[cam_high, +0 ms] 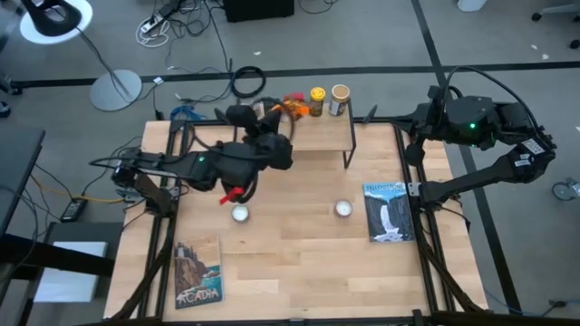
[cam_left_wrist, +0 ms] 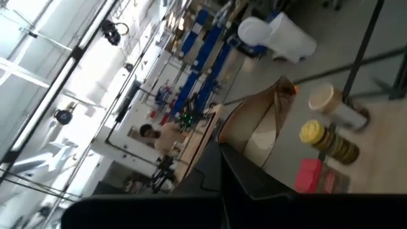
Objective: Shelf spices
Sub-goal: Put the orange seasoning pack on the shelf
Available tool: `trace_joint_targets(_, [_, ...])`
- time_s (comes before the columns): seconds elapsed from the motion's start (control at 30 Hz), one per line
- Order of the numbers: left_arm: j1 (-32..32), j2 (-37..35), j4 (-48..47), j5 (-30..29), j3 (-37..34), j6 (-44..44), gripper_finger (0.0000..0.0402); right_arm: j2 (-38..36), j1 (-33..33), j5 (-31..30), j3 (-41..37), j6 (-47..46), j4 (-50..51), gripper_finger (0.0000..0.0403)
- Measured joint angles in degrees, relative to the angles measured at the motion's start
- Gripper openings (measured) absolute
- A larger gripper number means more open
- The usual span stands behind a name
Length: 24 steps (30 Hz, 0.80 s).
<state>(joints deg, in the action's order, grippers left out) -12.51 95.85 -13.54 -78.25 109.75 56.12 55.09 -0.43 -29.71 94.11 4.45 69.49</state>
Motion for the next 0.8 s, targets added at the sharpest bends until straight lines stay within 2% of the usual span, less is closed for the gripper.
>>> trace_joint_targets(0.33, [2.98,0.23,-0.53,-3.57,-14.38,-10.51,0.0,0.0,0.0,-0.01,0.0,-0.33,-0.37,0.0002])
trace_joint_targets(0.5, [3.88,0.31,4.13,-3.15,-22.63,-14.58,0.0,0.0,0.0,-0.02,0.0,-0.63,-0.42,0.0004])
trace_joint_targets(0.8, [3.89,0.31,17.51,-1.05,-32.68,-14.85,0.0,0.0,-0.01,-0.02,0.0,-1.57,-0.44,0.0002])
